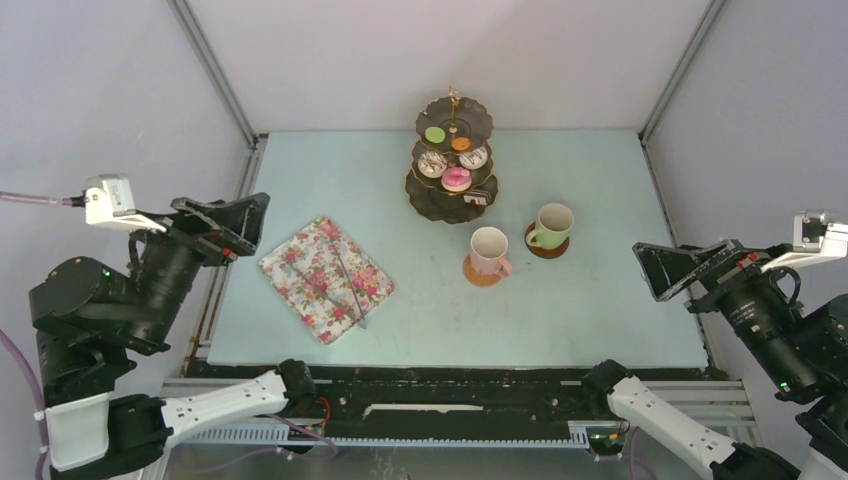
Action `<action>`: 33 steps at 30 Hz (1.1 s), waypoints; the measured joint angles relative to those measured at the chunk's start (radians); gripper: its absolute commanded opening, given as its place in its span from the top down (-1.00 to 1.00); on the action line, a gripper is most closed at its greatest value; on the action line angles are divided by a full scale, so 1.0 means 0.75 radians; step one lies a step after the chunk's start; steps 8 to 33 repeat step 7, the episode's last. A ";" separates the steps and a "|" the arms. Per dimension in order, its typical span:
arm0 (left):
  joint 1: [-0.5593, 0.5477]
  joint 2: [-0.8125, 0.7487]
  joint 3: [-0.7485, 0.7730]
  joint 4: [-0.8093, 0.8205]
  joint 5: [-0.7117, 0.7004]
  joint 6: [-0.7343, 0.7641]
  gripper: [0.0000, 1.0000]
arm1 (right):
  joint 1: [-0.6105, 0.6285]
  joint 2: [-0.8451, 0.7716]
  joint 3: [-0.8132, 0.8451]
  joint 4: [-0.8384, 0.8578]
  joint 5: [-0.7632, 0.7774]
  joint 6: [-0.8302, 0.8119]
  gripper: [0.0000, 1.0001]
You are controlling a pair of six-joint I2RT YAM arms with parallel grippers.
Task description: Serve the afternoon tea
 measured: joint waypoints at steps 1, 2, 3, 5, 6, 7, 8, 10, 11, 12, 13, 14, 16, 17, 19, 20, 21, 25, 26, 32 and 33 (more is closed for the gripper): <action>0.000 -0.001 0.002 0.012 -0.018 0.001 -0.97 | 0.001 -0.001 0.000 -0.001 0.009 -0.009 -0.99; 0.000 -0.002 0.002 0.028 -0.040 0.003 -0.97 | 0.001 -0.001 -0.002 0.002 0.020 -0.022 -0.99; 0.000 -0.004 0.001 0.050 -0.058 0.012 -0.97 | 0.000 0.000 -0.008 0.004 0.027 -0.035 -0.99; 0.000 -0.014 -0.017 0.104 -0.093 0.037 -0.97 | 0.000 -0.012 -0.041 0.028 0.032 -0.064 -0.99; 0.000 -0.022 -0.030 0.130 -0.110 0.051 -0.97 | 0.000 -0.027 -0.070 0.046 0.031 -0.080 -0.99; 0.000 -0.028 -0.041 0.147 -0.125 0.062 -0.97 | 0.000 -0.039 -0.094 0.058 0.031 -0.090 -0.99; 0.000 -0.028 -0.041 0.147 -0.125 0.062 -0.97 | 0.000 -0.039 -0.094 0.058 0.031 -0.090 -0.99; 0.000 -0.028 -0.041 0.147 -0.125 0.062 -0.97 | 0.000 -0.039 -0.094 0.058 0.031 -0.090 -0.99; 0.000 -0.028 -0.041 0.147 -0.125 0.062 -0.97 | 0.000 -0.039 -0.094 0.058 0.031 -0.090 -0.99; 0.000 -0.028 -0.041 0.147 -0.125 0.062 -0.97 | 0.000 -0.039 -0.094 0.058 0.031 -0.090 -0.99; 0.000 -0.028 -0.041 0.147 -0.125 0.062 -0.97 | 0.000 -0.039 -0.094 0.058 0.031 -0.090 -0.99; 0.000 -0.028 -0.041 0.147 -0.125 0.062 -0.97 | 0.000 -0.039 -0.094 0.058 0.031 -0.090 -0.99; 0.000 -0.028 -0.041 0.147 -0.125 0.062 -0.97 | 0.000 -0.039 -0.094 0.058 0.031 -0.090 -0.99; 0.000 -0.028 -0.041 0.147 -0.125 0.062 -0.97 | 0.000 -0.039 -0.094 0.058 0.031 -0.090 -0.99; 0.000 -0.028 -0.041 0.147 -0.125 0.062 -0.97 | 0.000 -0.039 -0.094 0.058 0.031 -0.090 -0.99; 0.000 -0.028 -0.041 0.147 -0.125 0.062 -0.97 | 0.000 -0.039 -0.094 0.058 0.031 -0.090 -0.99; 0.000 -0.028 -0.041 0.147 -0.125 0.062 -0.97 | 0.000 -0.039 -0.094 0.058 0.031 -0.090 -0.99; 0.000 -0.028 -0.041 0.147 -0.125 0.062 -0.97 | 0.000 -0.039 -0.094 0.058 0.031 -0.090 -0.99; 0.000 -0.028 -0.041 0.147 -0.125 0.062 -0.97 | 0.000 -0.039 -0.094 0.058 0.031 -0.090 -0.99; 0.000 -0.028 -0.041 0.147 -0.125 0.062 -0.97 | 0.000 -0.039 -0.094 0.058 0.031 -0.090 -0.99; 0.000 -0.028 -0.041 0.147 -0.125 0.062 -0.97 | 0.000 -0.039 -0.094 0.058 0.031 -0.090 -0.99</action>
